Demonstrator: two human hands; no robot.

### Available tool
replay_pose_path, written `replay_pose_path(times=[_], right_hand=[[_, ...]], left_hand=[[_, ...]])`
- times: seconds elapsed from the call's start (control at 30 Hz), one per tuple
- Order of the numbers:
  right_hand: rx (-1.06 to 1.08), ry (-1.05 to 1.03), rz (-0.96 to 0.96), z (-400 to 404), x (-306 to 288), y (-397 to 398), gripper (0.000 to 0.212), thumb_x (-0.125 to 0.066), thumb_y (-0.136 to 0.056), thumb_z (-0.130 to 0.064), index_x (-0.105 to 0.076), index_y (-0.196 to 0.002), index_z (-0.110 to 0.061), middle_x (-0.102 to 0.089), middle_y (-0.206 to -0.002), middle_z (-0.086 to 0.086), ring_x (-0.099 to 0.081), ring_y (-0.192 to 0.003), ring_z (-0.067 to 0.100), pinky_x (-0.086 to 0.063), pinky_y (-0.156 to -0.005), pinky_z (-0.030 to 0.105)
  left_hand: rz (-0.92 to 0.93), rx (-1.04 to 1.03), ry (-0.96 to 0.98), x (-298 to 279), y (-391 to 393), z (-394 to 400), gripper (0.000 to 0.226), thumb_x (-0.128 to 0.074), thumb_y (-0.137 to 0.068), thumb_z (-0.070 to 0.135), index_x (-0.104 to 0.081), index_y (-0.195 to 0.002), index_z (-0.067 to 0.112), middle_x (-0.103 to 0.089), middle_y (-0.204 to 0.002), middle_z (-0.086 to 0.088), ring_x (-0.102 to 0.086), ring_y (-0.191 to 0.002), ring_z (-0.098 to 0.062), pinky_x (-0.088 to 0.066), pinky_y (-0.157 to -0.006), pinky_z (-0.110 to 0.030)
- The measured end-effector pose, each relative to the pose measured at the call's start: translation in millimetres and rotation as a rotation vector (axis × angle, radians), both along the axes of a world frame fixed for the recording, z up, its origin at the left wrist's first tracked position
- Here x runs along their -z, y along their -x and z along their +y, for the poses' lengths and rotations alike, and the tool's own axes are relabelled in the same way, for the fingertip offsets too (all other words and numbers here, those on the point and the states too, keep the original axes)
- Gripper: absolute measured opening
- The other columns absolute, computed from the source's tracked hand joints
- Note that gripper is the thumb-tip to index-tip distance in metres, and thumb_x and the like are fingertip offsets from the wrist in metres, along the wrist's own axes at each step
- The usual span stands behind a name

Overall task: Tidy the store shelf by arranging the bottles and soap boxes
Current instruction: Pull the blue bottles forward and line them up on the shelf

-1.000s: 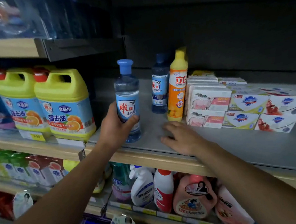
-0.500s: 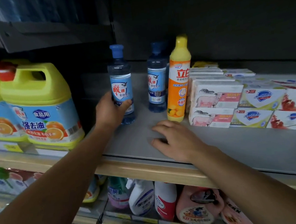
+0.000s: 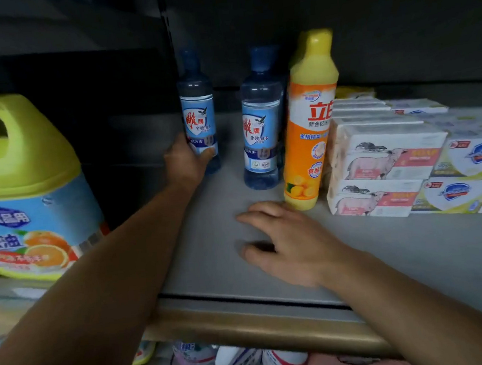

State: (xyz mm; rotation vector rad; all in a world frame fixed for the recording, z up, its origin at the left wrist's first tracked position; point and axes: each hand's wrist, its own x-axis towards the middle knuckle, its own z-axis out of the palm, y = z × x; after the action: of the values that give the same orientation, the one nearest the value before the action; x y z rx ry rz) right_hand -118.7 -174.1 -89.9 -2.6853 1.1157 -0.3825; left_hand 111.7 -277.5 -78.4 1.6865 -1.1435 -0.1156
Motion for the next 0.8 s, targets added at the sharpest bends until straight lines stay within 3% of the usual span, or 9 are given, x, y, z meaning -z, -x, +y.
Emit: replay_pose_path(times=[0.23,0.57,0.8], right_hand=[[-0.005,0.026,-0.024,0.9,0.2,0.4,0.061,-0.047,-0.089,-0.061,-0.038,-0.145,-0.038,-0.033,-0.147,-0.02,-0.029,-0.136,0.006,-0.029,-0.113,0.027],[-0.014,0.051,-0.057,0.7,1.3,0.1,0.066,-0.036,-0.081,-0.065,-0.04,-0.142,-0.039,-0.036,-0.143,-0.021,-0.031,-0.133,0.005,-0.03,-0.112,0.027],[-0.015,0.068,-0.07,0.3,2.8,-0.3,0.069,-0.034,-0.079,-0.067,-0.042,-0.141,-0.038,-0.038,-0.141,-0.022,-0.033,-0.131,0.004,-0.031,-0.11,0.024]], left_hand=[[0.025,0.022,-0.001,1.3,-3.8,-48.8,0.054,-0.077,-0.081,0.027,-0.055,-0.126,0.008,-0.063,-0.126,-0.011,-0.061,-0.113,-0.027,-0.046,-0.092,-0.033],[-0.113,-0.035,-0.111,5.2,-7.0,-77.7,0.055,-0.074,-0.083,0.029,-0.053,-0.127,0.004,-0.063,-0.127,-0.016,-0.059,-0.115,-0.033,-0.048,-0.096,-0.04],[-0.104,-0.042,-0.114,6.1,-5.2,-74.8,0.053,-0.073,-0.084,0.03,-0.055,-0.127,0.006,-0.063,-0.126,-0.014,-0.059,-0.115,-0.031,-0.047,-0.094,-0.036]])
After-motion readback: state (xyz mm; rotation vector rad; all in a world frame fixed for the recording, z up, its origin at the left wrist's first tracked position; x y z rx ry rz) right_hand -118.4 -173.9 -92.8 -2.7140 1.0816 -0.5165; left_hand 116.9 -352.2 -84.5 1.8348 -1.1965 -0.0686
